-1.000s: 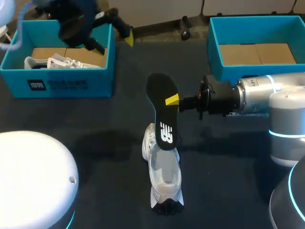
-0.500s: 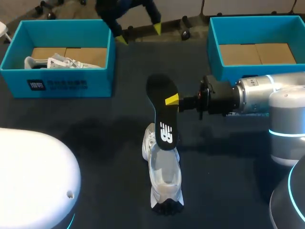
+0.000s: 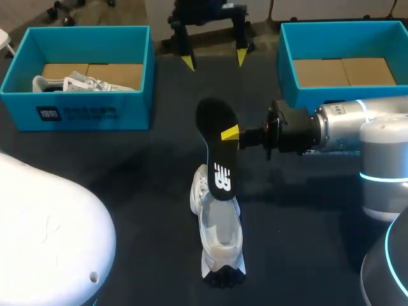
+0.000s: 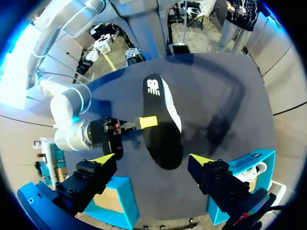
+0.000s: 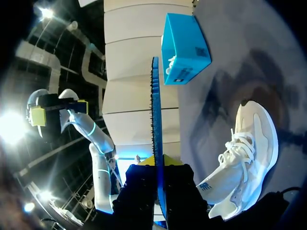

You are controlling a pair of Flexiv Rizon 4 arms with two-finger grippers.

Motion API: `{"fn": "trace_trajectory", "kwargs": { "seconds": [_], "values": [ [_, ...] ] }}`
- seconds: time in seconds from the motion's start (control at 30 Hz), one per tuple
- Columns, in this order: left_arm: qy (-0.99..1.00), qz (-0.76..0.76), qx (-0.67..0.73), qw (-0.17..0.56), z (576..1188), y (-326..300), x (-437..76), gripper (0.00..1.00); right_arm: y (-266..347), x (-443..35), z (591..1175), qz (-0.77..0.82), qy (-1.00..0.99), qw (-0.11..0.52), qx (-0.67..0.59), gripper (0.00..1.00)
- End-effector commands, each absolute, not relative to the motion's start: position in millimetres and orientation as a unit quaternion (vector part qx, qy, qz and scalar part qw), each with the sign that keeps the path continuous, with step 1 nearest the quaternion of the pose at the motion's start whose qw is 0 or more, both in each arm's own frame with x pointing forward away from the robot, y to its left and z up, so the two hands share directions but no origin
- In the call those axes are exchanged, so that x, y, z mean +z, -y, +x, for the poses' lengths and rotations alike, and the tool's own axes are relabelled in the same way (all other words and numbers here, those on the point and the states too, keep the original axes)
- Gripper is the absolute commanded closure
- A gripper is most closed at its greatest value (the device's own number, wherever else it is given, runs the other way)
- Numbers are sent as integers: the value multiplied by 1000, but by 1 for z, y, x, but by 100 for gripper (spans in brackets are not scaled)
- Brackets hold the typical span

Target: Take the shoe out of the shoebox, open the shoe tongue, remove and reinsert the insole, then place the shoe into the shoebox

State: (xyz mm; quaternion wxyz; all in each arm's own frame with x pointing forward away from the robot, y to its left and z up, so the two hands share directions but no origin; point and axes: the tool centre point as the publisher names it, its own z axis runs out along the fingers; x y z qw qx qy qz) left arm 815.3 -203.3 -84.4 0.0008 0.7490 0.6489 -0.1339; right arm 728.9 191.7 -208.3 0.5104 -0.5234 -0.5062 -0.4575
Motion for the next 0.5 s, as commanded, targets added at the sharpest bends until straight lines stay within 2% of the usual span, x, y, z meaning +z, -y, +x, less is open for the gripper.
{"fn": "trace_trajectory", "kwargs": {
  "seconds": [0.03, 0.27, 0.3, 0.33, 0.5],
  "values": [
    [-649, 755, -89, -41, 816, 209, -83, 0, -193, -209, 729, -523, 506, 510, -458, 100],
    [-657, 748, -96, 1, 812, 203, -79, 0, -193, -209, 729, -523, 506, 510, -458, 100],
    [-659, 734, -149, 64, 811, 191, -80, 0, -193, -209, 729, -523, 506, 510, -458, 100],
    [-651, 731, -181, 97, 809, 183, -83, 0, -193, -209, 729, -523, 506, 510, -458, 100],
    [-627, 712, -260, 178, 791, 160, -100, 0, -193, -209, 729, -523, 506, 510, -458, 100]
  ]
}}
